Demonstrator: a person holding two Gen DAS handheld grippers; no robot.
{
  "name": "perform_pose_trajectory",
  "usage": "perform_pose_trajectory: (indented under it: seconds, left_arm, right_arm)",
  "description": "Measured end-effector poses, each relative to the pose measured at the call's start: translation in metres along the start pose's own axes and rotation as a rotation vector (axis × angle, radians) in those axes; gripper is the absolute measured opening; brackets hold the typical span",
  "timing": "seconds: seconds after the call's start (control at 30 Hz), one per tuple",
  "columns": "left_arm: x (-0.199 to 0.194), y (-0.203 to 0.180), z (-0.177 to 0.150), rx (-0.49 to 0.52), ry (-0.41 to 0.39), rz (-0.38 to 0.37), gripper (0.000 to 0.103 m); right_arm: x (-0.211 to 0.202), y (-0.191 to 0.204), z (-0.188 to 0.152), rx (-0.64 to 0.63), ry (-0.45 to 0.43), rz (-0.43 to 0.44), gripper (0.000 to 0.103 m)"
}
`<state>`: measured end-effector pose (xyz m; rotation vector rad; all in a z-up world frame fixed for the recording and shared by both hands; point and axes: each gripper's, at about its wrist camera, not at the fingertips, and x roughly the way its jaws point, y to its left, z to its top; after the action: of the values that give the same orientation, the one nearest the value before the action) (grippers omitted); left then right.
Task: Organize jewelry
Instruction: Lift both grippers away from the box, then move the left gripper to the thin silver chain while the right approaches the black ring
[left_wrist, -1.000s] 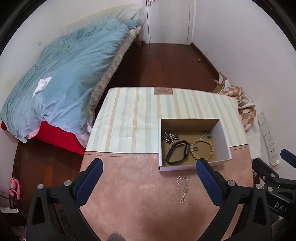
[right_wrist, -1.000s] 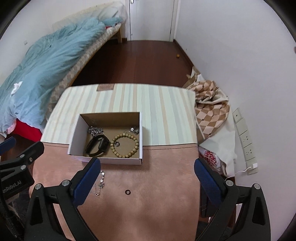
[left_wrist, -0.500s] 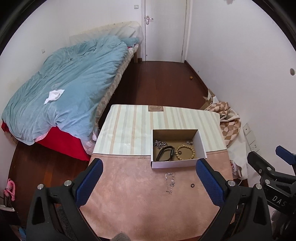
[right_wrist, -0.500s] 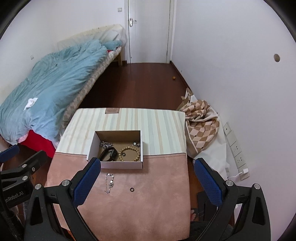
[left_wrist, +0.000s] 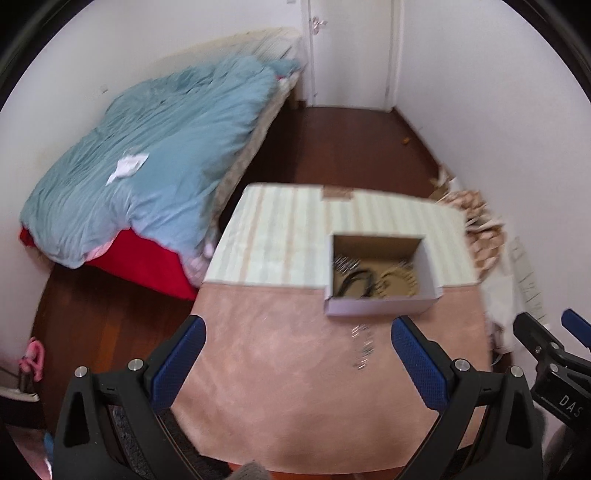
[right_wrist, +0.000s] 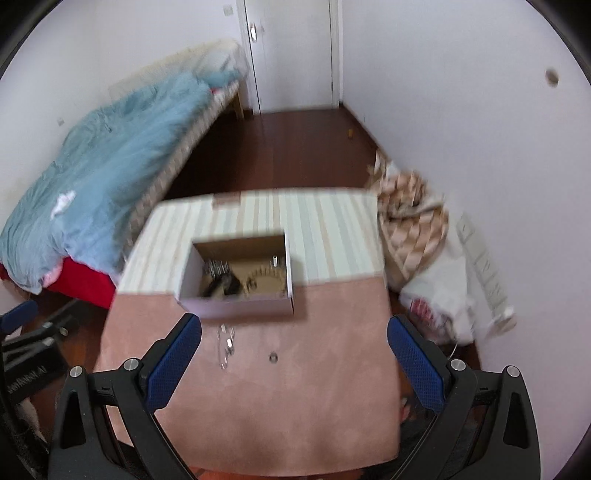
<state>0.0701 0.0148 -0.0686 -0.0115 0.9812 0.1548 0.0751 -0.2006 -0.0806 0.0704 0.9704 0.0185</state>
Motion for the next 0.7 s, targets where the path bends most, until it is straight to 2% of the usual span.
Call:
perform_pose_trajectory:
  seconds: [0.03,0.1,0.13,0.17,0.23,0.33,0.47,0.6,0.63,0.7]
  left_arm:
    - [0.010,0.001,-0.006,0.002,0.017,0.013,0.103]
    - [0.037,0.002,-0.022,0.012,0.075,0.051,0.103]
    - [0.051,0.004,-0.031,0.011,0.109,0.064,0.103]
    - [0.061,0.006,-0.038,0.009,0.131,0.074,0.103]
    - [0.081,0.010,-0.051,0.003,0.177,0.097,0.103]
    - [0.109,0.017,-0.067,-0.007,0.241,0.132,0.103]
    - [0.139,0.032,-0.082,-0.032,0.307,0.172,0.103]
    - [0.151,0.041,-0.085,-0.056,0.336,0.189,0.103]
    - [0.152,0.042,-0.085,-0.057,0.336,0.193,0.103]
    - [0.155,0.043,-0.083,-0.056,0.334,0.195,0.103]
  right_arm:
    - [0.017,-0.002,-0.009,0.007,0.027,0.004,0.102]
    - [0.049,-0.002,-0.026,0.012,0.086,0.019,0.092]
    - [0.068,-0.002,-0.037,0.013,0.117,0.024,0.080]
    - [0.080,-0.002,-0.042,0.015,0.138,0.026,0.073]
    - [0.112,-0.003,-0.060,0.031,0.188,0.050,0.072]
    - [0.145,-0.003,-0.077,0.049,0.216,0.062,0.072]
    - [0.171,0.005,-0.089,0.050,0.224,0.059,0.072]
    - [0.188,0.014,-0.093,0.025,0.221,0.031,0.072]
    - [0.191,0.015,-0.093,0.022,0.220,0.029,0.069]
    - [0.198,0.018,-0.093,0.013,0.218,0.009,0.056]
